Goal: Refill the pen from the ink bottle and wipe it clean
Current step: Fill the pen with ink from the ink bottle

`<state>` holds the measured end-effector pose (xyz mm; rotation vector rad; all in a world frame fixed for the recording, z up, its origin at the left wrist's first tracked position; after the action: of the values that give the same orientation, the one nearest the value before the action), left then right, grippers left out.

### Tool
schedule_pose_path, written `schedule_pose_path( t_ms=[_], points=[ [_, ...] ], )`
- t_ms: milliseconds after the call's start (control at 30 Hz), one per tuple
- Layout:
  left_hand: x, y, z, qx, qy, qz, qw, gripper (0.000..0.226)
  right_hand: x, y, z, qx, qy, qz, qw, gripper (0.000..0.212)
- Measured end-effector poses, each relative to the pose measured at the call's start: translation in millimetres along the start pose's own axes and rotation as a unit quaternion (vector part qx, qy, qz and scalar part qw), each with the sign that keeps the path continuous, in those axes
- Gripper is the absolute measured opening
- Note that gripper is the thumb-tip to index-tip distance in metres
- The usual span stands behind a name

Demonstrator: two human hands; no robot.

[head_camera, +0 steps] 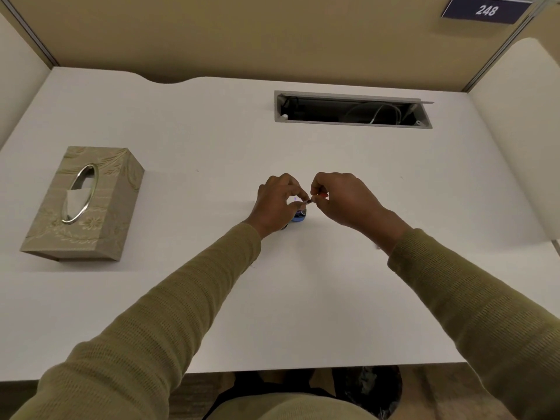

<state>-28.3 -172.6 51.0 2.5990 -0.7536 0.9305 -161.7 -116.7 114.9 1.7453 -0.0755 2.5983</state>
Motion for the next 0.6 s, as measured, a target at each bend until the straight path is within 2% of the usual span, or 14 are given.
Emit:
schedule_pose_path(
  t_ms=[233, 367, 600],
  points=[
    [4, 0, -14, -0.051, 0.073, 0.001, 0.996, 0.013, -3, -7, -8, -0.043, -0.004, -0.015, 0.999, 0.012],
    [5, 1, -22, -0.078, 0.11, 0.002, 0.991, 0.013, -5, -13, -16, -0.085, 0.035, -0.043, 0.995, 0.01],
    [19, 6, -20, -0.033, 0.043, -0.025, 0.998, 0.025, -11, -23, -34, -0.13, 0.121, -0.078, 0.981, 0.008]
  ],
)
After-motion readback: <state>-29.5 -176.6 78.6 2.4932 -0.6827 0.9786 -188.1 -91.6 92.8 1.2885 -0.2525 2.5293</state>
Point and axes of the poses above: each hand's wrist, its own y-axis towards the middle knuckle, its own x-axis out of the back of the hand, z = x × y, the point moved 5 cm from there along y, towards the middle knuckle, and after that the axes turned 1 degree about -z, right-handed, at the moved point
